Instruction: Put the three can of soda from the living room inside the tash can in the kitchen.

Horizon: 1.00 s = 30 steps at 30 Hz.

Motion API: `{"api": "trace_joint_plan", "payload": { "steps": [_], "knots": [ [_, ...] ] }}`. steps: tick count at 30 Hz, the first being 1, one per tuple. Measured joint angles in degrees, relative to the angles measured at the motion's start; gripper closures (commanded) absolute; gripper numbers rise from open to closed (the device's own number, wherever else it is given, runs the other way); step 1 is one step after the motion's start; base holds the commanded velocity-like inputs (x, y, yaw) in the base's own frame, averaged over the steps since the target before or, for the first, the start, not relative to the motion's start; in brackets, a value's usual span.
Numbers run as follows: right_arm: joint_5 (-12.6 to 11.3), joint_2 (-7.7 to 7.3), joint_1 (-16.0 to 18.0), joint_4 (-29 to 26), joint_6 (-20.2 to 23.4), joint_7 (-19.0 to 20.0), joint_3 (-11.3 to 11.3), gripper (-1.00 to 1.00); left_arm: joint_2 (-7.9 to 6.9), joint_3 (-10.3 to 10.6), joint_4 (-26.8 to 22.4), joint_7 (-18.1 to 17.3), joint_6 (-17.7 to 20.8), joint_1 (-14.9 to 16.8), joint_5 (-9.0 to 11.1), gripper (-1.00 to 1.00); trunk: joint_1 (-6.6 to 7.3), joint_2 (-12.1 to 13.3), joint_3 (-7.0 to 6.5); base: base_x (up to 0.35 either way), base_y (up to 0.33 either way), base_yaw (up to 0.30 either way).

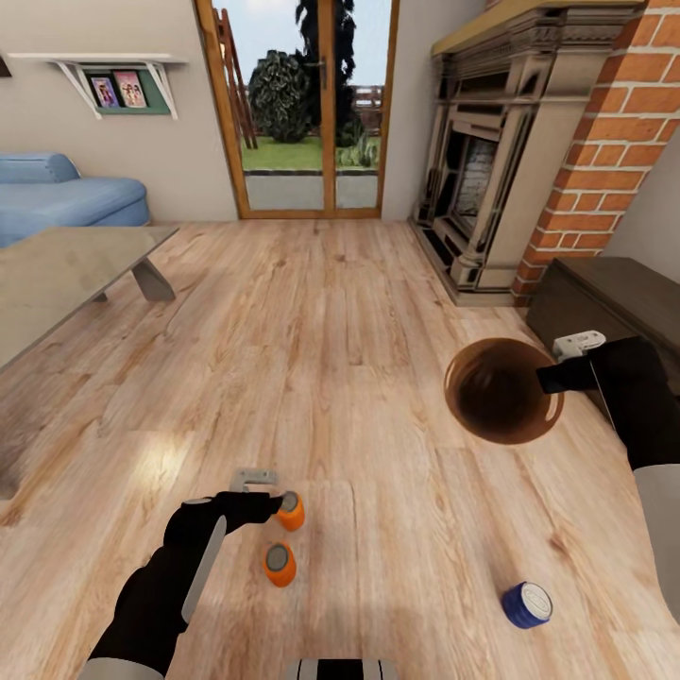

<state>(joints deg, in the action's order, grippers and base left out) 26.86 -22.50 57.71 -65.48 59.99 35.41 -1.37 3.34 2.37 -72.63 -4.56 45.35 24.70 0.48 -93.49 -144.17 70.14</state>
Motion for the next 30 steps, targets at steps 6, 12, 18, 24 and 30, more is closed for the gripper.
{"api": "trace_joint_plan", "payload": {
  "steps": [6, 12, 18, 24, 30],
  "knots": [
    [0.74, -0.08, 0.01, 0.02, -0.04, -0.04, 0.0, 1.0, 0.0, -0.02, -0.25, -0.01, 0.0, 0.0, 0.04, -1.0, 0.0, 0.0, 0.0, 0.027, 0.058, 0.0],
    [0.56, -0.09, 0.01, 0.02, 0.0, -0.03, 0.0, 1.0, 0.0, -0.02, -0.31, 0.01, 0.0, 0.0, 0.04, -1.0, 0.0, 0.0, 0.0, 0.005, 0.012, 0.0],
    [0.53, -0.09, -0.01, 0.1, 0.0, -0.01, 0.14, 1.0, 0.04, 0.05, -0.32, 0.06, 0.0, 0.0, 0.04, -1.0, -0.11, -0.05, 0.88, 0.001, 0.002, 0.0],
    [0.66, -0.09, -0.02, 0.11, 0.0, 0.0, 0.19, 1.0, 0.47, 0.14, -0.25, 0.08, 0.06, 0.0, 0.0, -1.0, -0.27, -0.13, 2.21, 0.0, 0.0, 0.0],
    [0.68, -0.12, -0.05, 0.12, 0.0, -0.01, 0.19, 1.0, 0.68, 0.28, -0.16, 0.09, 0.01, 0.0, -0.01, -1.0, -0.42, -0.21, 3.54, 0.0, 0.0, 0.0]
  ]
}}
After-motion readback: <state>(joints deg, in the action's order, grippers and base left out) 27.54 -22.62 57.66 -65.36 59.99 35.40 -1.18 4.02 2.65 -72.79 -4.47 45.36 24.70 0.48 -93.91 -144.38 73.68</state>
